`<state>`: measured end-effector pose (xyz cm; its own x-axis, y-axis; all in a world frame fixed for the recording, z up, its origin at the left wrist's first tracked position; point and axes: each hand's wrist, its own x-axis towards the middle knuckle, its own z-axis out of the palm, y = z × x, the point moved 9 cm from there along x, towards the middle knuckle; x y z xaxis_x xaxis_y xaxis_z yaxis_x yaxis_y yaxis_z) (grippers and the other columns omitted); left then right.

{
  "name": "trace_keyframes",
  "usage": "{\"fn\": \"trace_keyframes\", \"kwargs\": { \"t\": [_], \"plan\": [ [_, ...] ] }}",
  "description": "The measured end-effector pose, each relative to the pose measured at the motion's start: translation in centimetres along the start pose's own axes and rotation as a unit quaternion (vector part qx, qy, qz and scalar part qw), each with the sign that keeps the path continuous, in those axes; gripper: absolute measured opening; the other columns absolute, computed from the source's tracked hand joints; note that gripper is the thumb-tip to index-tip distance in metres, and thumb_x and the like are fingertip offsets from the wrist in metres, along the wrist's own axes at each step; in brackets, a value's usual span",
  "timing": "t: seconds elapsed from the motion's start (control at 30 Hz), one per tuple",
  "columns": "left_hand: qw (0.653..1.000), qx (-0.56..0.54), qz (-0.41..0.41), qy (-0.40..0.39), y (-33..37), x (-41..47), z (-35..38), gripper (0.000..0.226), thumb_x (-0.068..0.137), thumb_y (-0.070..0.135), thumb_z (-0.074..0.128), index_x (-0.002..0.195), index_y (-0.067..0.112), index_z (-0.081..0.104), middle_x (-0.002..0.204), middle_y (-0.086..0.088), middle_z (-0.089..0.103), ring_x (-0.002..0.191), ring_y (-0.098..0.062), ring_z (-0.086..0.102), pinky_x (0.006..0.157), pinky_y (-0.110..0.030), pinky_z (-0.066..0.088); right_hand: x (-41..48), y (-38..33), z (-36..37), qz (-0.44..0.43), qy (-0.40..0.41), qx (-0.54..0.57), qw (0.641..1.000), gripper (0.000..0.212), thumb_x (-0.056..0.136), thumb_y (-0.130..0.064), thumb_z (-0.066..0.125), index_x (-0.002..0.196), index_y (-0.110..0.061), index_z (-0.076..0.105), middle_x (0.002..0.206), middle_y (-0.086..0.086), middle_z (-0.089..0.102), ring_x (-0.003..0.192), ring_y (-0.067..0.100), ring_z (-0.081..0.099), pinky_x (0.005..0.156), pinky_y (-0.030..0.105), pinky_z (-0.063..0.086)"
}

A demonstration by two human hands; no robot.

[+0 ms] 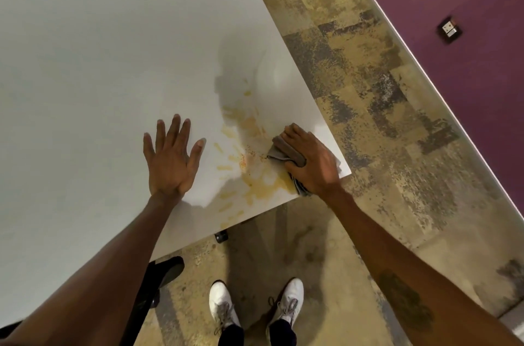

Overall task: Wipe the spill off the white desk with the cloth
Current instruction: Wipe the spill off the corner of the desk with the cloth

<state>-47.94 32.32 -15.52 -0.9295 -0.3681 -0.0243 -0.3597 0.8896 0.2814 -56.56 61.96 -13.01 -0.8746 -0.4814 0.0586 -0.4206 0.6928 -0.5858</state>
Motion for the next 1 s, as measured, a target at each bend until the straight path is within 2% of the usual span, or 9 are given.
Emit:
{"fn": "trace_keyframes", "kwargs": {
  "t": [0.07,0.13,0.2,0.23,0.3,0.43,0.5,0.8,1.0],
  "plan": [
    [1.000,0.012,-0.001,-0.004,-0.1,0.1,0.2,0.070,0.104,0.064,0.011,0.161,0.026,0.026,0.170,0.003,0.021,0.159,-0.027,0.009,0.127,-0.057,0.006,-1.0,0.2,-0.2,0.077,0.076,-0.006,0.994,0.067,0.085,-0.040,0.065,0.146,-0.018,0.047,0.151,0.004,0.048,0.140,0.016,0.040,0.121,0.032,0.027],
    [1.000,0.026,-0.002,-0.006,-0.2,0.2,0.4,0.070,0.104,0.064,0.010,0.162,0.027,0.023,0.171,0.003,0.017,0.160,-0.026,0.006,0.127,-0.057,0.006,-1.9,0.1,-0.5,0.175,0.181,0.003,0.968,0.070,0.084,-0.032,0.068,0.147,-0.013,0.043,0.149,0.008,0.049,0.137,0.020,0.042,0.119,0.026,0.023],
    [0.999,0.043,0.002,-0.001,-0.3,0.3,0.5,0.069,0.104,0.063,0.012,0.162,0.027,0.023,0.171,0.004,0.016,0.160,-0.025,0.006,0.127,-0.056,0.008,-1.7,-0.4,0.0,0.272,0.226,-0.003,0.935,0.074,0.083,-0.028,0.066,0.149,-0.009,0.039,0.152,0.012,0.045,0.141,0.029,0.040,0.122,0.039,0.026],
    [0.999,0.048,0.006,0.004,-0.3,0.3,0.5,0.068,0.104,0.062,0.013,0.162,0.027,0.024,0.171,0.004,0.017,0.160,-0.025,0.006,0.127,-0.056,0.008,-1.2,-0.9,0.3,0.301,0.237,-0.016,0.923,0.075,0.083,-0.027,0.065,0.149,-0.006,0.037,0.153,0.014,0.043,0.142,0.031,0.038,0.121,0.046,0.028],
    [0.999,0.050,0.006,0.015,-0.6,0.6,0.5,0.067,0.105,0.061,0.017,0.161,0.026,0.026,0.170,0.004,0.018,0.160,-0.025,0.008,0.127,-0.055,0.009,0.4,-2.0,0.9,0.325,0.249,-0.043,0.911,0.073,0.084,-0.027,0.061,0.148,-0.002,0.037,0.153,0.017,0.041,0.144,0.034,0.035,0.120,0.050,0.027],
    [0.995,0.072,0.029,0.068,0.0,0.4,-0.1,0.060,0.108,0.053,0.035,0.157,0.019,0.039,0.165,-0.003,0.032,0.156,-0.030,0.023,0.124,-0.057,0.020,2.5,-2.3,1.5,0.351,0.245,-0.079,0.901,0.068,0.091,-0.030,0.054,0.150,-0.001,0.034,0.157,0.018,0.035,0.148,0.034,0.028,0.123,0.049,0.018],
    [0.993,0.087,0.041,0.074,0.4,0.2,-0.1,0.059,0.108,0.051,0.038,0.156,0.018,0.041,0.164,-0.005,0.035,0.155,-0.033,0.027,0.122,-0.059,0.024,4.0,-2.2,1.7,0.344,0.235,-0.077,0.906,0.068,0.092,-0.031,0.054,0.150,-0.002,0.034,0.159,0.017,0.032,0.149,0.032,0.024,0.124,0.048,0.015],
    [0.999,0.048,0.000,0.002,-0.3,1.1,0.3,0.065,0.104,0.060,0.025,0.159,0.027,0.031,0.169,0.003,0.023,0.158,-0.029,0.017,0.126,-0.058,0.015,15.5,-2.5,2.8,0.249,0.194,-0.023,0.949,0.066,0.089,-0.032,0.059,0.147,-0.004,0.042,0.158,0.014,0.034,0.149,0.028,0.026,0.124,0.043,0.016],
    [0.999,0.034,-0.004,-0.007,-0.5,1.1,0.3,0.065,0.104,0.060,0.025,0.161,0.029,0.027,0.170,0.005,0.018,0.159,-0.026,0.011,0.127,-0.056,0.012,20.7,-1.3,2.4,0.254,0.182,0.021,0.950,0.076,0.087,-0.036,0.064,0.150,-0.002,0.036,0.162,0.018,0.023,0.151,0.029,0.021,0.124,0.040,0.016]
  ]
}}
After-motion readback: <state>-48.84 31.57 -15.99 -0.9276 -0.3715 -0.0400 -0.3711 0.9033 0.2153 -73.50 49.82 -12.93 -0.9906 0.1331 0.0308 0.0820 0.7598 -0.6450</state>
